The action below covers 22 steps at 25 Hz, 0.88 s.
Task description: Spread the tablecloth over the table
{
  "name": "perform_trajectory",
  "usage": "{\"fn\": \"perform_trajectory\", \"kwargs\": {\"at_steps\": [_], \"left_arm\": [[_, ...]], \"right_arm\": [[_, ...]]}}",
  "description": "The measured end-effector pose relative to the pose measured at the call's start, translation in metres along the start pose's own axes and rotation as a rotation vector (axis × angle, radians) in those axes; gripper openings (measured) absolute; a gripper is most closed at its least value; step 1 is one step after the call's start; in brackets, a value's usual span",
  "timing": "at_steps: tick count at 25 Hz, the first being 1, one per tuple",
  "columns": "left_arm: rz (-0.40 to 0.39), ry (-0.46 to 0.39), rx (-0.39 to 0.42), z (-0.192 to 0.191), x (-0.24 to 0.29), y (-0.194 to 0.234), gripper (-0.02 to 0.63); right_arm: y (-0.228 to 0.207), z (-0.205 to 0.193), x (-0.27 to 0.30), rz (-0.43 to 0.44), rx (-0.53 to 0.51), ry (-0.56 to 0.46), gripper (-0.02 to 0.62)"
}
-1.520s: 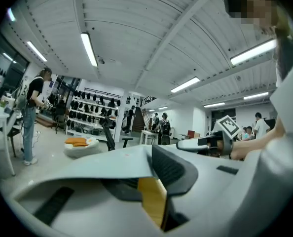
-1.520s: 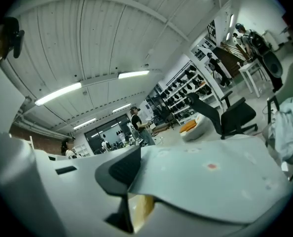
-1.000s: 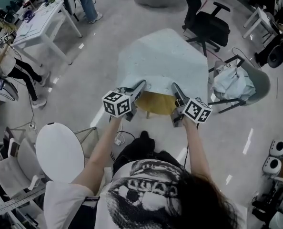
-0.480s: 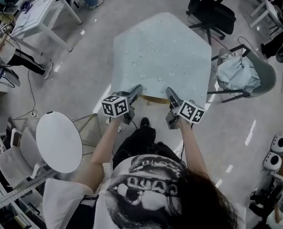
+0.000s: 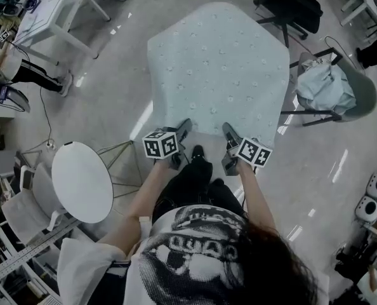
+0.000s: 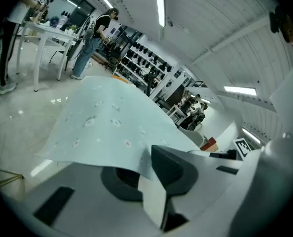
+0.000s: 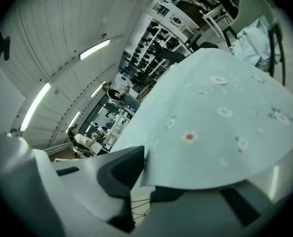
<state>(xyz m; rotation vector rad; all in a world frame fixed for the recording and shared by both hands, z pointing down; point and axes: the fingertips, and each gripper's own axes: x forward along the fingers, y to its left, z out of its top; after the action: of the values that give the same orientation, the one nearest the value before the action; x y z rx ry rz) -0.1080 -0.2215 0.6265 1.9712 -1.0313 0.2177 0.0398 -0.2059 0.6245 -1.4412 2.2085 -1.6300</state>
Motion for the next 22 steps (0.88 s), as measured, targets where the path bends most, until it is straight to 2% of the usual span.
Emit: {"fn": "perform_trajectory", "kwargs": {"at_steps": [12,15,19,22], "left_arm": [[0.051,0.011,-0.123,-0.034,0.005,0.014,0.037],[0.057,0.008,-0.132,-0.038,0.01,0.017,0.037],[0.1,0.032,-0.129,-0.046,0.011,0.025,0.038],[0.125,0.06,-0.103,-0.055,0.01,0.027,0.083]], "right_arm": [[-0.027,-0.03,-0.006,-0.028,0.095,0.016,0.02],[-0.033,-0.035,-0.007,-0.033,0.116,0.017,0.025],[-0.039,-0.048,-0.01,-0.053,0.094,0.052,0.038],[-0.043,-0.056,-0.016,-0.069,0.055,0.084,0.052]]}}
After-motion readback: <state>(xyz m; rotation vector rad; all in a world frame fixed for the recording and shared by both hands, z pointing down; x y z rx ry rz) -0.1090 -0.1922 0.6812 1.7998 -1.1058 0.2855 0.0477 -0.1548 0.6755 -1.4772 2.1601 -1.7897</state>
